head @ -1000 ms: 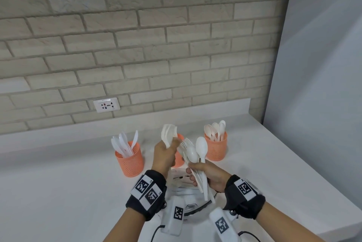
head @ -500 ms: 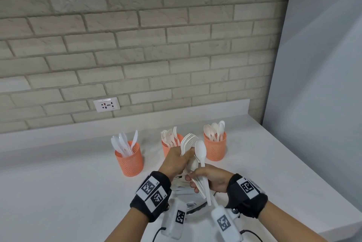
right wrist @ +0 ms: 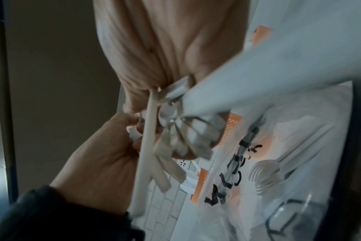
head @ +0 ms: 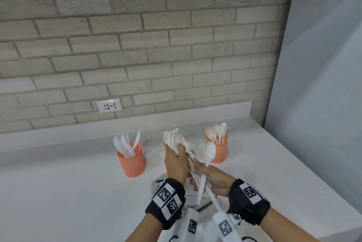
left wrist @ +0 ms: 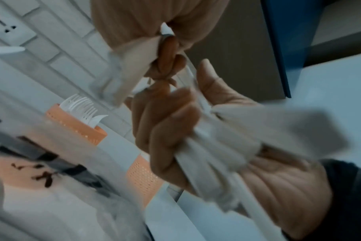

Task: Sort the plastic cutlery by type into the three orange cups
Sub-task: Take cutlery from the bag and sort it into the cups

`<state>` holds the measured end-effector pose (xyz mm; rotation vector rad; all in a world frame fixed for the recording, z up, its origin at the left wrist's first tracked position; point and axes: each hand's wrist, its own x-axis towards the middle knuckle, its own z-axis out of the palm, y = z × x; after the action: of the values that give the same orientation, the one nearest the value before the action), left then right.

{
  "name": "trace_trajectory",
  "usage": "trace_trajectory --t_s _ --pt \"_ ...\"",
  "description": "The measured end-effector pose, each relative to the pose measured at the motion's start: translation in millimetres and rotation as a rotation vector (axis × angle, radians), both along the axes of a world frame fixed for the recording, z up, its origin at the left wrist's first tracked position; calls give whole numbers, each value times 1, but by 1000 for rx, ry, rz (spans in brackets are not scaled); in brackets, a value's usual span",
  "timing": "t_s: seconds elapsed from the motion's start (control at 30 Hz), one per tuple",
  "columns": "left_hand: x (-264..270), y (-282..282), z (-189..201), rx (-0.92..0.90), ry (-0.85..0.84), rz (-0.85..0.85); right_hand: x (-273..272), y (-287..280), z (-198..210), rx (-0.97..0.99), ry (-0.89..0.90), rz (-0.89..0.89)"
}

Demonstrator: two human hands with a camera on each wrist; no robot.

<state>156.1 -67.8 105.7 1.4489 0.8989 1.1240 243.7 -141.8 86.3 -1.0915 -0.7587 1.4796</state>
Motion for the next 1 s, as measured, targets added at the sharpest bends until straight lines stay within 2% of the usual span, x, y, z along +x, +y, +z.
trace_trajectory --t_s 0.1,0.37,0.5,0.63,0.73,0.8,0.93,1.0 --pt "1 1 -4 -94 -69 14 2 1 0 11 41 -28" --pt "5 1 -11 -177 -53 -99 -5 7 -2 -35 34 -169" --pt "3 6 -8 -252 -71 -84 -6 9 0 -60 31 -189" --pt "-6 19 7 -257 -186 9 -3 10 -1 -87 94 -264" --pt "-17 29 17 -239 -262 6 2 10 -3 -82 88 -285" --pt "-23 30 19 -214 -193 -46 2 10 -2 -86 62 -290" --pt "-29 18 10 -148 144 -182 -2 11 1 -65 -99 -315" --pt "-27 12 3 -124 209 -239 -4 13 1 -35 -142 -333"
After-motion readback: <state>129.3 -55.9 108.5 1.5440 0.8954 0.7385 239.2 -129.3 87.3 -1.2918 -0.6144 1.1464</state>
